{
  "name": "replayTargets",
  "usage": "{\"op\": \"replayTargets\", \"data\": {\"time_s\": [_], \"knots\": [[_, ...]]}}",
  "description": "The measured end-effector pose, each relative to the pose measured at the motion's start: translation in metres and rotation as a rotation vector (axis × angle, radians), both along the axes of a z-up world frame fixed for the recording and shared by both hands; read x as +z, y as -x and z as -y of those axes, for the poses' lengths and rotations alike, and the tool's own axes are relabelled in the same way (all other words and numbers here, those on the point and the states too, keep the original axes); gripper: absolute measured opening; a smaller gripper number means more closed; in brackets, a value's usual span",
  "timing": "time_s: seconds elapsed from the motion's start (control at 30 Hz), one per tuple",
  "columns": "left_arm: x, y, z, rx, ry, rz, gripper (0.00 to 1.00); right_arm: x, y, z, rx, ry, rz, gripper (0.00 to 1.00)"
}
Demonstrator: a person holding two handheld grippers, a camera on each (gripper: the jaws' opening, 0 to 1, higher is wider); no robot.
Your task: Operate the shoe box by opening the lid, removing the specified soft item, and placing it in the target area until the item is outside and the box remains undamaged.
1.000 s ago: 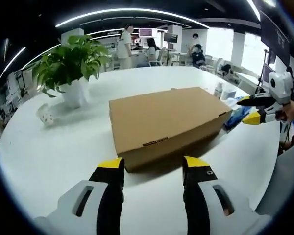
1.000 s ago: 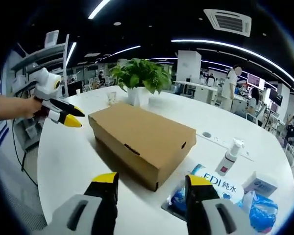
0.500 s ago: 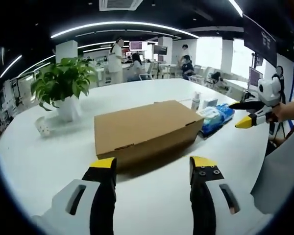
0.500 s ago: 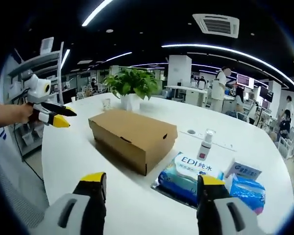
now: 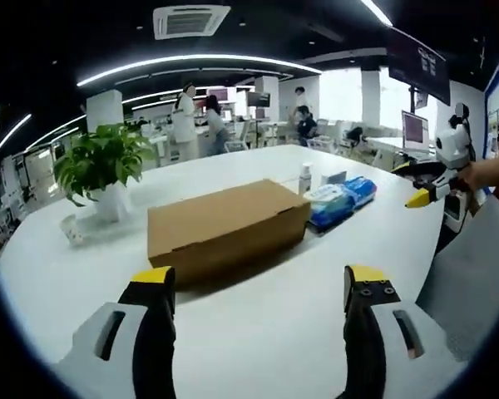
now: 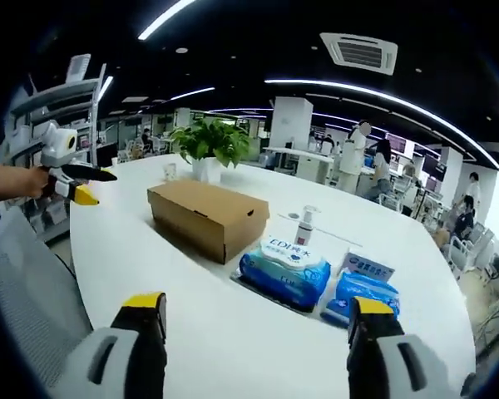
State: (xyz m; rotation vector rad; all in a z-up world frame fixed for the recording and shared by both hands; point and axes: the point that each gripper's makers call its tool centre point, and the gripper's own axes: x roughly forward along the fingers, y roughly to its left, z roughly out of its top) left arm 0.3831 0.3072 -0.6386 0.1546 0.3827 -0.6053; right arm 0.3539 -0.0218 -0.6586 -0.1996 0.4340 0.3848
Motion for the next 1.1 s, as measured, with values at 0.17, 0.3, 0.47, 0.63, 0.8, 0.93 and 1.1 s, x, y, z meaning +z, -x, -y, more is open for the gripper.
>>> {"op": "replayTargets", "data": {"time_s": [0.17,0.3,0.47,0.63,0.8,0.93,1.1], "knots": [[-0.002,0.017,0.0,0.009,0.029,-0.016,0.94,0.001,0.025,0.011,-0.028,-0.028,0.001,0.97],[-0.003,0.028,0.0,0.023,0.019,-0.015,0.99,0.0,0.041,0.015,-0.04,-0.02,0.005,0.99],[0.006,0.04,-0.003,0.052,0.028,0.029,0.99,-0.003,0.06,0.017,-0.051,-0.027,0.004,0.99],[0.003,0.05,-0.003,0.042,0.023,0.017,0.99,-0.005,0.07,0.019,-0.073,-0.039,0.011,0.99],[0.005,0.052,-0.012,0.063,0.011,0.025,0.99,-0.003,0.072,0.016,-0.072,-0.029,0.014,0.99],[0.002,0.053,-0.016,0.059,-0.003,0.026,0.99,-0.003,0.071,0.017,-0.074,-0.023,0.018,0.99],[-0.003,0.054,-0.018,0.057,-0.015,0.02,0.99,-0.003,0.072,0.016,-0.078,-0.022,0.018,0.99]]}}
